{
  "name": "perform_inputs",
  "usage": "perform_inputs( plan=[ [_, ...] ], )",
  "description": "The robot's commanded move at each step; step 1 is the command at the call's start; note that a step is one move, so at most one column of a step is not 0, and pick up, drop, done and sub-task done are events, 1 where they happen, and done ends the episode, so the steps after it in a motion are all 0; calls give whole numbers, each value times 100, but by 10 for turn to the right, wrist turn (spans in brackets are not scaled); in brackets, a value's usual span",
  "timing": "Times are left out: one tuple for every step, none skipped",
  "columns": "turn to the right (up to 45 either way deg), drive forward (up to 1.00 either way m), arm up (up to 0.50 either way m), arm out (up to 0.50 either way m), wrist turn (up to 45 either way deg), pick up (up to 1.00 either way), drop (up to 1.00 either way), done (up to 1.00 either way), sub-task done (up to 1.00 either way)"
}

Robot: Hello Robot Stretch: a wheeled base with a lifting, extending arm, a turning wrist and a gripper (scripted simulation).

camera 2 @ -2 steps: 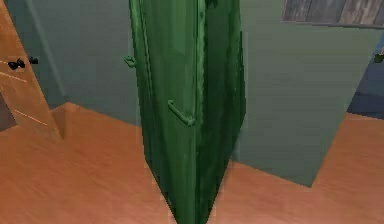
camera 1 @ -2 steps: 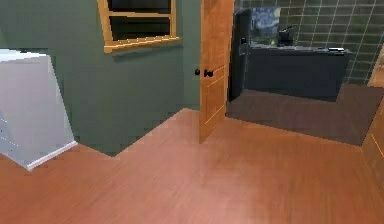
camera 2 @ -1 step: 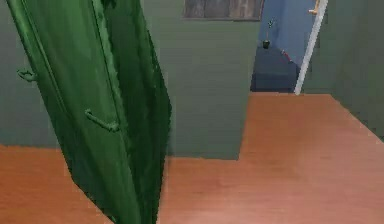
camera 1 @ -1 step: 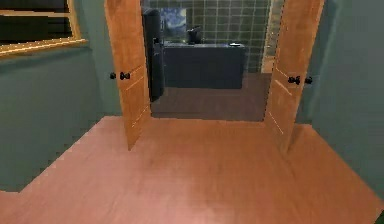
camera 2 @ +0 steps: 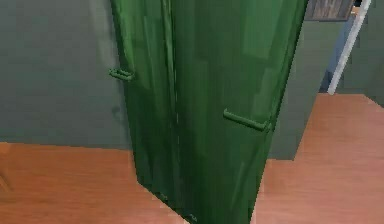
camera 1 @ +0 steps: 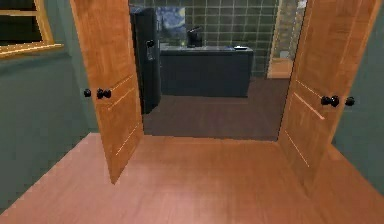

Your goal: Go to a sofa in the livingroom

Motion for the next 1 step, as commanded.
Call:
perform_inputs(
  plan=[
    [30,0,0,0,0,0,0,0,0]
  ],
)
